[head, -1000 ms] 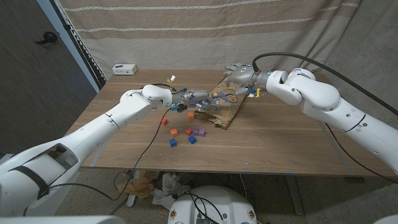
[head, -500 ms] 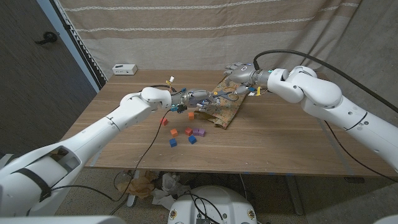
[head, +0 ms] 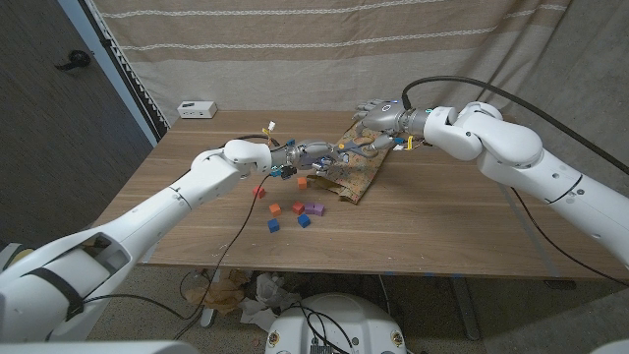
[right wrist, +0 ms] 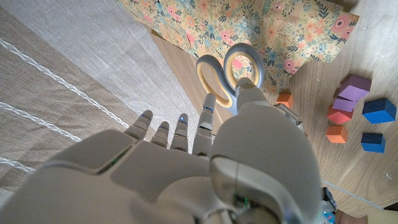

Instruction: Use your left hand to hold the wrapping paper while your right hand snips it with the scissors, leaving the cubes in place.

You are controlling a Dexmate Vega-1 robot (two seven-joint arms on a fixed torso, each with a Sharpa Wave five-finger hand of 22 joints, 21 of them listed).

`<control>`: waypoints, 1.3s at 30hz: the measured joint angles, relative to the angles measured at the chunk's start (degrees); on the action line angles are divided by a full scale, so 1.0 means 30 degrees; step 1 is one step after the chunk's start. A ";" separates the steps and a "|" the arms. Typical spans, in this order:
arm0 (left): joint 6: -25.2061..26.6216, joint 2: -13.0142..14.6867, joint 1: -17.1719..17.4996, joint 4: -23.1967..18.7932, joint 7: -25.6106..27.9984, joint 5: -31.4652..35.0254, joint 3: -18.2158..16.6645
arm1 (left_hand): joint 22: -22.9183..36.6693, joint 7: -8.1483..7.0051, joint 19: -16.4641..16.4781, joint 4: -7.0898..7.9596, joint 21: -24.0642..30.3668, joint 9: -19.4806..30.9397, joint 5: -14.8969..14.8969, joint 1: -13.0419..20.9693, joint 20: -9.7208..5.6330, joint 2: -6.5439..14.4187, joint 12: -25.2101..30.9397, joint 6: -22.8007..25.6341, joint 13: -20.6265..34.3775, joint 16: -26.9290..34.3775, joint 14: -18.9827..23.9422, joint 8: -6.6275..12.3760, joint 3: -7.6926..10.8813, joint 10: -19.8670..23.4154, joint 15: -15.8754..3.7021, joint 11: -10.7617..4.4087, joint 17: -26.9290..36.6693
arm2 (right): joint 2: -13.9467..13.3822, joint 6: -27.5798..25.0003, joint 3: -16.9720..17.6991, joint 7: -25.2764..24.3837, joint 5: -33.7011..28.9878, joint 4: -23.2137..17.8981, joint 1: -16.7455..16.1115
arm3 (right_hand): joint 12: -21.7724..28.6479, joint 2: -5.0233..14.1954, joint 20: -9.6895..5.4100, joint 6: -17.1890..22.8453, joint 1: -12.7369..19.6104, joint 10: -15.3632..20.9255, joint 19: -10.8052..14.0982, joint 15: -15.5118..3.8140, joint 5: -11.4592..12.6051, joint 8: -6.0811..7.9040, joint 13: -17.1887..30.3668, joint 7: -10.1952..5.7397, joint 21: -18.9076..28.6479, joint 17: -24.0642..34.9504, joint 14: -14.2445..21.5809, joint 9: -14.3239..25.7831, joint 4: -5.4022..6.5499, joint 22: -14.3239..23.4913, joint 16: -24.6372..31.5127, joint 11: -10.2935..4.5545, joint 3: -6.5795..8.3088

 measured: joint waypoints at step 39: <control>-0.1688 0.0036 0.0598 0.0168 -0.0121 0.0176 -0.0339 | -0.0156 -0.0482 -0.0270 0.0080 0.0000 -0.0412 -0.0001 -0.0052 0.0137 -0.0056 0.0000 0.0278 0.0000 0.0001 0.0001 -0.0110 -0.0079 -0.0133 0.0000 -0.0001 0.0000 | 0.0010 -0.0035 -0.0334 0.0397 0.0331 0.0180 0.0182 | 0.0108 -0.0099 0.0003 0.1327 -0.0248 0.0384 0.0135 0.0032 0.0399 0.0375 0.0005 0.0023 0.0000 0.0003 0.0244 0.0177 -0.0117 0.0001 0.0000 -0.0235 -0.0324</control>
